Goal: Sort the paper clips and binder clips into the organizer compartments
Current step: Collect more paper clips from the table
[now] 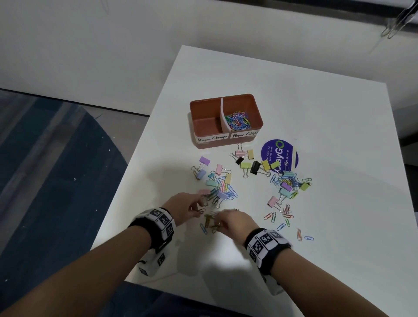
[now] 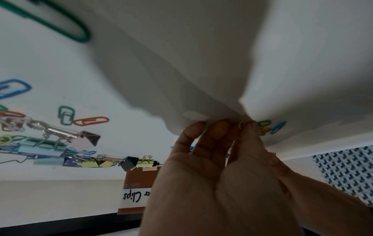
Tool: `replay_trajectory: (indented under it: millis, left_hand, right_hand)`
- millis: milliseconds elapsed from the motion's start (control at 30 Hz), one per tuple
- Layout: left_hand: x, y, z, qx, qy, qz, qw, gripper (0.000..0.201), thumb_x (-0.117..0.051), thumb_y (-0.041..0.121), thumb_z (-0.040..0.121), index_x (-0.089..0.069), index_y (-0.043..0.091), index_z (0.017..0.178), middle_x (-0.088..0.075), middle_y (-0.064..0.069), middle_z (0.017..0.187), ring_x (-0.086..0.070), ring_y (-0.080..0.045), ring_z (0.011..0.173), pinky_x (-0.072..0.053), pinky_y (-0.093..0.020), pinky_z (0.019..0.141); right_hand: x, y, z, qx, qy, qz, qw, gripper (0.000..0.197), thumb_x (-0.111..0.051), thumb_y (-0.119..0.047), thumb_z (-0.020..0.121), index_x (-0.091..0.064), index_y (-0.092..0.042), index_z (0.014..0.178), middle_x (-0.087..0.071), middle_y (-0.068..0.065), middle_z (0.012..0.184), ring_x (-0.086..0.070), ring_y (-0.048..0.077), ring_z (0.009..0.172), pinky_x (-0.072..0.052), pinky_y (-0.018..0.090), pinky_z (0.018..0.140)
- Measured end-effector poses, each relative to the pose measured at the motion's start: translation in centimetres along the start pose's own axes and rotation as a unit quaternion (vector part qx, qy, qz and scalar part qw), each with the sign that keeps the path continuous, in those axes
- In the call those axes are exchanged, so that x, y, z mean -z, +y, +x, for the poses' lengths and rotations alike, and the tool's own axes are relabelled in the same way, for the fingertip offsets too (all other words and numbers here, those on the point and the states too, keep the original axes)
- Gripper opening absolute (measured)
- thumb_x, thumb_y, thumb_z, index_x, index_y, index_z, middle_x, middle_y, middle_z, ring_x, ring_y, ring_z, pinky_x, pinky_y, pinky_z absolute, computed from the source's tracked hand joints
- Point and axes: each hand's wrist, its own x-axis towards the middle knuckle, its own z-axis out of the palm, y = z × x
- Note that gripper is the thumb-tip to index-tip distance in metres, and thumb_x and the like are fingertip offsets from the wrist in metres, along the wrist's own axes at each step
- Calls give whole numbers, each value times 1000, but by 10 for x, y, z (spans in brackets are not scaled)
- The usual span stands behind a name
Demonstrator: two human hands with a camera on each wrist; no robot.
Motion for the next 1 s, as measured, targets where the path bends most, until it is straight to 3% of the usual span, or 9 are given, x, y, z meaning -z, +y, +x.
replay_trajectory:
  millis: [100, 233, 367, 500, 600, 700, 833, 1000]
  left_hand:
    - [-7, 3, 1, -14, -11, 24, 1000, 26, -70, 29, 80, -62, 21, 103, -71, 2, 90, -51, -11, 77, -46, -28, 81]
    - [-16, 13, 3, -41, -34, 90, 995, 24, -66, 31, 81, -64, 26, 104, -70, 4, 99, -57, -17, 98, -44, -29, 87]
    - [-18, 18, 7, -48, -45, 171, 983, 22, -62, 36, 83, -65, 31, 105, -66, 3, 109, -52, -22, 109, -40, -32, 90]
    - [-17, 23, 13, -35, -22, 196, 980, 21, -62, 42, 82, -64, 32, 100, -63, 7, 113, -47, -20, 119, -37, -34, 95]
    - [-16, 28, 16, -28, -22, 222, 974, 23, -59, 48, 83, -64, 33, 99, -55, 8, 126, -40, -18, 128, -33, -37, 101]
    - [-16, 28, 17, -32, -23, 254, 966, 23, -52, 45, 88, -63, 33, 105, -51, 5, 130, -42, -22, 124, -33, -37, 100]
    - [-20, 26, 16, -29, -17, 260, 965, 23, -46, 37, 92, -59, 31, 110, -42, 5, 141, -41, -23, 125, -33, -36, 100]
    - [-18, 25, 14, -15, -12, 222, 975, 26, -48, 40, 92, -62, 28, 110, -37, 3, 143, -40, -23, 125, -33, -38, 101]
  right_hand:
    - [-3, 1, 2, -15, 14, 15, 1000, 14, -58, -27, 87, -64, -20, 98, -60, 3, 105, -58, 27, 99, -48, 33, 81]
    - [-4, 10, 1, -14, 29, 35, 999, 10, -60, -23, 85, -65, -15, 89, -55, 5, 97, -59, 27, 90, -49, 32, 76]
    - [-3, 21, -3, -21, 37, 44, 998, 8, -59, -23, 85, -63, -16, 85, -61, 3, 94, -60, 27, 88, -51, 35, 79]
    - [0, 25, -5, -10, 41, 68, 997, 7, -59, -20, 83, -56, -17, 78, -63, 4, 85, -56, 25, 75, -50, 35, 73]
    - [1, 27, -8, 0, 51, 96, 994, 3, -58, -15, 83, -60, -17, 84, -65, 5, 87, -58, 26, 78, -49, 32, 75]
    - [4, 23, -11, 24, 45, 106, 993, 16, -59, -12, 85, -67, -14, 98, -68, 6, 98, -61, 25, 87, -44, 27, 80]
    - [1, 9, -6, 27, -14, 54, 998, 25, -59, -26, 88, -64, -20, 112, -65, 2, 111, -59, 25, 102, -47, 33, 88]
    - [0, 0, -3, -13, -33, 15, 999, 30, -55, -41, 90, -64, -18, 106, -61, 6, 110, -56, 29, 103, -46, 36, 87]
